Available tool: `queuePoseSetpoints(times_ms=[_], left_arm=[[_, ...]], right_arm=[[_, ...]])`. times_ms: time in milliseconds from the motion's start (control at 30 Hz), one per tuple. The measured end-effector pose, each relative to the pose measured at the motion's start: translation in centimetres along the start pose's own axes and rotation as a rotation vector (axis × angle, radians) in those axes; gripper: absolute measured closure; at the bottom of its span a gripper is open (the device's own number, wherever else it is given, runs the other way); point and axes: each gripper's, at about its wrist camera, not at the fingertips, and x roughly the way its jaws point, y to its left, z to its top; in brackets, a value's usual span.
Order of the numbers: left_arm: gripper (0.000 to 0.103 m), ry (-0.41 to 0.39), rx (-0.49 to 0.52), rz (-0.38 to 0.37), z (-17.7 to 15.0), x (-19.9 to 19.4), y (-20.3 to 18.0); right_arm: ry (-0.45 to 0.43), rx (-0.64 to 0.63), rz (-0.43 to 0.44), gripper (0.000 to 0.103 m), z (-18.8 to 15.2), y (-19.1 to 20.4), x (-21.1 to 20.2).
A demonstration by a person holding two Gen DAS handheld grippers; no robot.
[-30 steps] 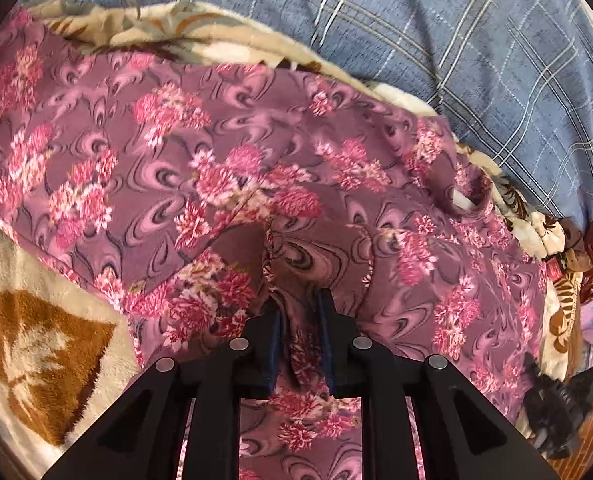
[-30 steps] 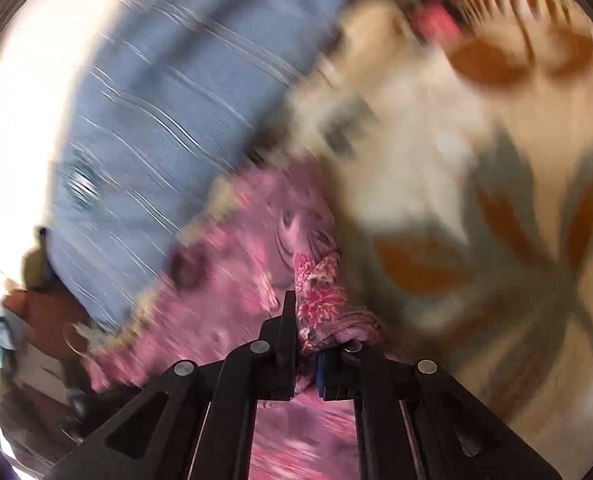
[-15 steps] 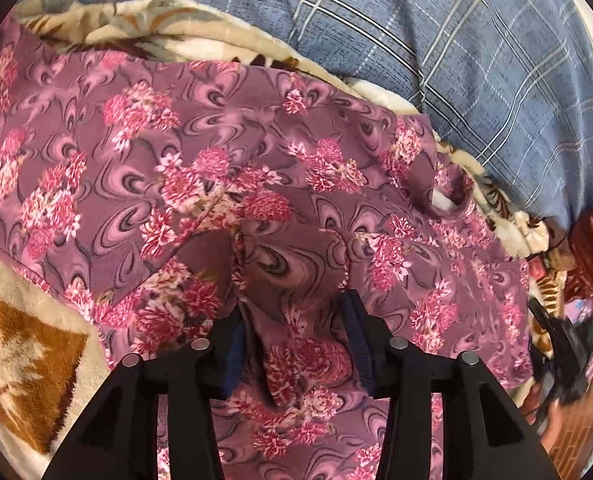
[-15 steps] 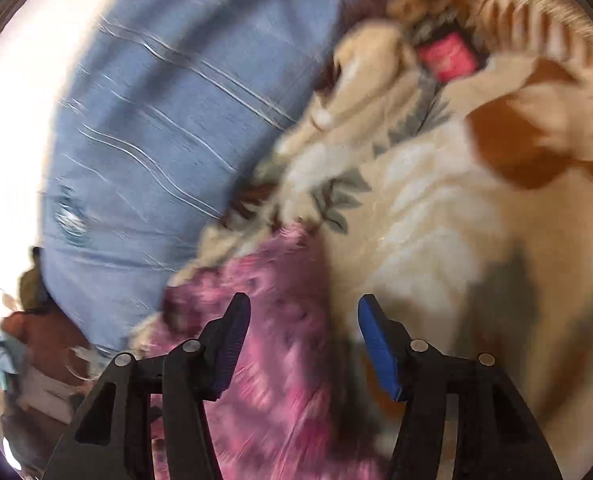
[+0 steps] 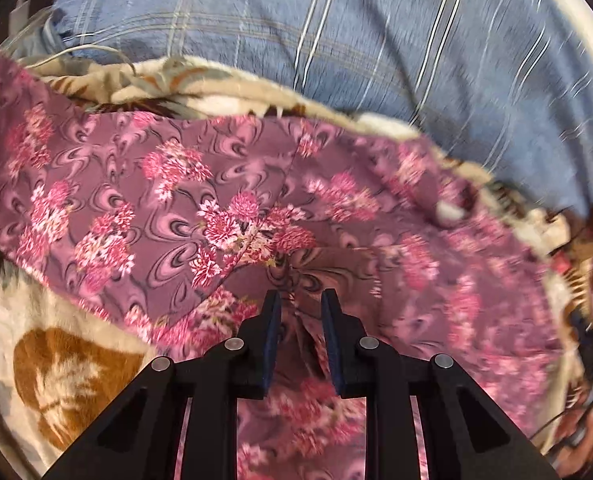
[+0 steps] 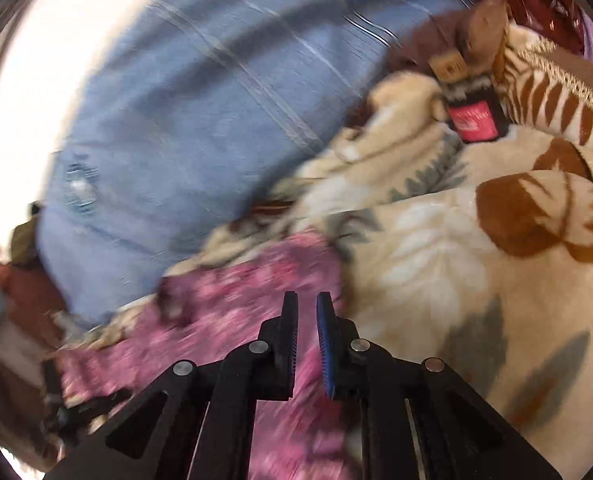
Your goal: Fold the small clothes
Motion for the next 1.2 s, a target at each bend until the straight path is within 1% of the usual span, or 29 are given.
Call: queuePoseSetpoints(times_ms=[67, 100, 133, 167, 200, 233, 267, 333, 367, 400, 433, 467, 500, 533, 567, 633, 700, 767, 800, 833, 867, 933, 1067, 1133, 1200], left_arm=[[0.079, -0.010, -0.005, -0.022, -0.5, -0.5, 0.0], [0.079, -0.004, -0.001, -0.016, -0.9, -0.3, -0.3], [0.079, 0.013, 0.005, -0.002, -1.1, 0.3, -0.3], [0.079, 0.043, 0.014, 0.018, -1.4, 1.1, -0.3], [0.079, 0.090, 0.031, 0.058, -1.8, 2.6, -0.6], [0.077, 0.110, 0.043, 0.083, -2.0, 3.6, -0.5], [0.076, 0.089, 0.060, 0.100, -2.0, 3.6, -0.8], [0.077, 0.091, 0.058, 0.105, -1.6, 3.0, -0.9], [0.077, 0.093, 0.036, 0.073, -1.3, 2.3, -0.5], [0.077, 0.078, 0.009, 0.045, -0.8, 1.2, 0.2], [0.077, 0.057, -0.006, 0.042, -0.3, 0.2, 0.8], [0.075, 0.023, -0.033, 0.044, 0.5, -1.4, 2.1], [0.072, 0.004, -0.057, 0.046, 1.1, -2.4, 3.1], [0.065, -0.013, -0.088, 0.043, 1.8, -3.6, 4.5], [0.058, -0.033, -0.126, 0.033, 2.4, -4.9, 6.3], [0.052, -0.086, -0.231, 0.019, 3.7, -8.1, 11.1], [0.051, -0.126, -0.331, -0.003, 4.3, -10.8, 15.5], [0.048, -0.168, -0.444, -0.058, 4.1, -13.2, 20.2], [0.047, -0.192, -0.510, -0.098, 3.8, -14.2, 22.8], [0.047, -0.203, -0.549, -0.125, 3.5, -14.8, 24.5], [0.047, -0.212, -0.588, -0.157, 3.3, -15.2, 26.3], [0.047, -0.230, -0.673, -0.191, 2.7, -15.4, 29.7], [0.048, -0.237, -0.755, -0.240, 1.4, -14.4, 32.9], [0.049, -0.235, -0.779, -0.238, 1.4, -13.2, 33.9], [0.050, -0.237, -0.782, -0.230, 1.8, -12.6, 34.4]], right_arm=[[0.024, -0.022, 0.013, 0.090, -1.5, -0.2, -0.3], [0.048, -0.019, 0.010, 0.090, -2.2, -0.3, 0.5], [0.077, -0.011, -0.015, 0.090, -2.9, -0.8, 1.4], [0.128, -0.003, -0.067, 0.090, -3.8, -1.5, 2.6], [0.123, -0.004, -0.069, 0.094, -4.2, -1.8, 2.6], [0.085, -0.007, -0.070, 0.094, -4.2, -1.7, 2.0], [0.088, -0.005, -0.099, 0.094, -4.0, -1.2, 1.7], [0.052, -0.018, -0.106, 0.088, -3.8, 0.0, 0.5], [0.039, -0.035, -0.096, 0.087, -3.8, 0.9, 0.1], [0.041, -0.055, -0.091, 0.081, -3.8, 1.9, -0.1], [0.052, -0.078, -0.080, 0.074, -4.0, 3.2, 0.1], [0.069, -0.103, -0.061, 0.071, -4.5, 4.4, 0.5], [0.081, -0.118, -0.051, 0.069, -4.9, 5.0, 0.7], [0.104, -0.139, -0.035, 0.069, -5.6, 6.2, 1.2], [0.122, -0.150, -0.025, 0.069, -6.3, 6.9, 1.8], [0.158, -0.167, -0.011, 0.069, -7.7, 8.5, 3.3], [0.184, -0.180, -0.005, 0.069, -8.8, 9.5, 4.2], [0.220, -0.192, 0.002, 0.068, -9.4, 10.4, 5.0], [0.237, -0.201, -0.005, 0.068, -9.7, 10.7, 5.6], [0.244, -0.205, -0.010, 0.067, -9.9, 10.8, 5.8], [0.251, -0.207, -0.012, 0.067, -10.0, 10.9, 6.1], [0.266, -0.200, -0.018, 0.064, -10.2, 11.0, 6.5], [0.292, -0.161, -0.018, 0.063, -10.4, 10.6, 7.0], [0.300, -0.153, -0.017, 0.063, -10.4, 10.4, 7.2], [0.306, -0.153, -0.018, 0.063, -10.5, 10.3, 7.3]])
